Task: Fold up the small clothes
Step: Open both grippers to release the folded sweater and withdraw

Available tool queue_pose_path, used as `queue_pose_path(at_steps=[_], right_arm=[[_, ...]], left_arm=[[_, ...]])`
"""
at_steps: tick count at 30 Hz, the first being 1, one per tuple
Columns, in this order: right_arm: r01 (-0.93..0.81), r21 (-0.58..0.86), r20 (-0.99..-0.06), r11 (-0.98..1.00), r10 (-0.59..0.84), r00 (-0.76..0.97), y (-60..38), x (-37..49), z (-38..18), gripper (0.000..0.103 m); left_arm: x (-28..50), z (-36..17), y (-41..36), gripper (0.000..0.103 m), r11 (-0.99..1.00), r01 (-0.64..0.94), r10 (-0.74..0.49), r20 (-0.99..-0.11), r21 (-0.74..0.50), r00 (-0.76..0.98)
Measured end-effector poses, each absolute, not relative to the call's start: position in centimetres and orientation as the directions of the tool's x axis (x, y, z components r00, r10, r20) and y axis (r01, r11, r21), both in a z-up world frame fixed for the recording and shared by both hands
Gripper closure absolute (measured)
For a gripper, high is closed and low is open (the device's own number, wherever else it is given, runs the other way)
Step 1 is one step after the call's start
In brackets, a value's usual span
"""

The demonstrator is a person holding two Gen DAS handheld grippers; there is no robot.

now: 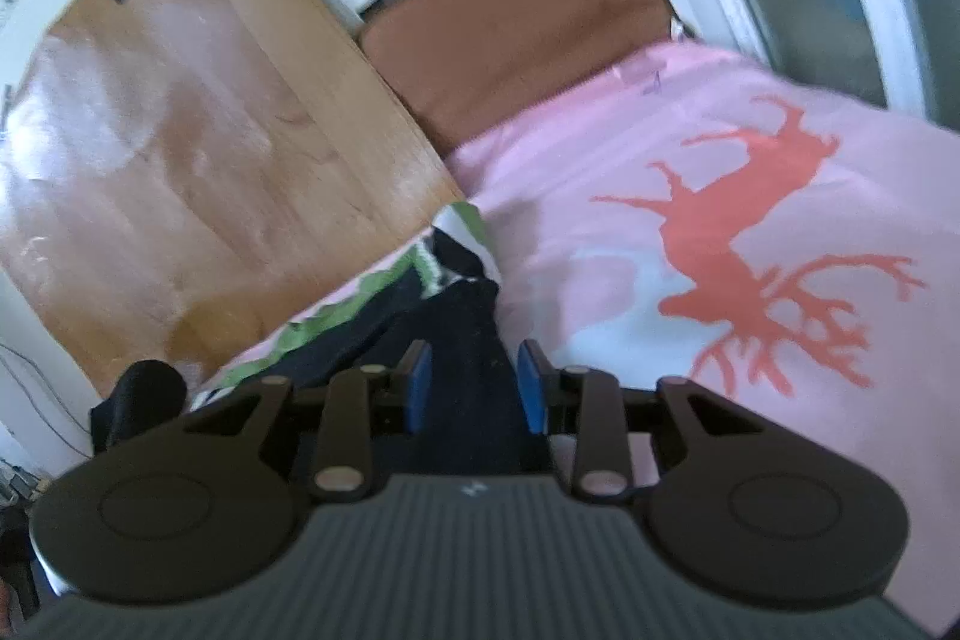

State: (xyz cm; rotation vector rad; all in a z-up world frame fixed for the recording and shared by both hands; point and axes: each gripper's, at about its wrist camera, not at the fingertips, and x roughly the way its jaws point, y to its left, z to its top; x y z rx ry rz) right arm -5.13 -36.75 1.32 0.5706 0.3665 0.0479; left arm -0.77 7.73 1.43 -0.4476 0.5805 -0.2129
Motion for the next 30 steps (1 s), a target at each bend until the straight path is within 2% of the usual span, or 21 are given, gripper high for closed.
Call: queue_pose_path(at_steps=[2,5,7,8,11,15,21,28,30], right_arm=[[0.026,0.527,-0.307,0.85,0.161,0.938,-35.6,-6.3,1.7,0.067],[-0.023,0.523,-0.315,0.852,0.219,0.923,-33.9,-7.2,1.5,0.065],[0.016,0.504,-0.413,0.864,0.224,0.883,-33.1,-6.5,0.2,0.063],[0.047,0.515,-0.445,0.856,0.22,0.868,-33.2,-6.1,-0.5,0.066],[0.085,0.597,-0.432,0.798,0.23,0.872,-33.7,-8.1,-0.2,0.064],[0.038,0.571,-0.395,0.82,0.235,0.888,-32.0,-12.0,0.6,0.06],[-0.026,0.527,-0.377,0.849,0.261,0.889,-28.5,-15.2,-0.1,0.06],[-0.067,0.585,-0.406,0.808,0.364,0.838,-26.1,-15.6,-2.4,0.06],[-0.072,0.61,-0.383,0.789,0.373,0.845,-25.9,-16.2,-2.9,0.057]], left_arm=[[-2.2,2.5,7.6,0.064,0.878,0.094,-0.324,-0.437,-0.469,0.839],[-4.0,3.9,5.3,0.063,0.869,0.204,-0.401,-0.399,-0.452,0.825],[-4.7,3.9,3.3,0.062,0.872,0.264,-0.435,-0.408,-0.412,0.802],[-4.9,3.6,2.4,0.062,0.876,0.278,-0.44,-0.42,-0.393,0.794],[-4.8,1.9,0.8,0.062,0.876,0.298,-0.462,-0.485,-0.38,0.742],[-5.3,-0.8,0.5,0.063,0.907,0.259,-0.411,-0.561,-0.332,0.719],[-7.7,-1.0,0.9,0.061,0.933,0.236,-0.353,-0.555,-0.272,0.754],[-12.3,-0.1,1.7,0.054,0.959,0.187,-0.274,-0.536,-0.211,0.799],[-13.1,-0.2,2.4,0.053,0.971,0.143,-0.228,-0.546,-0.194,0.806]])
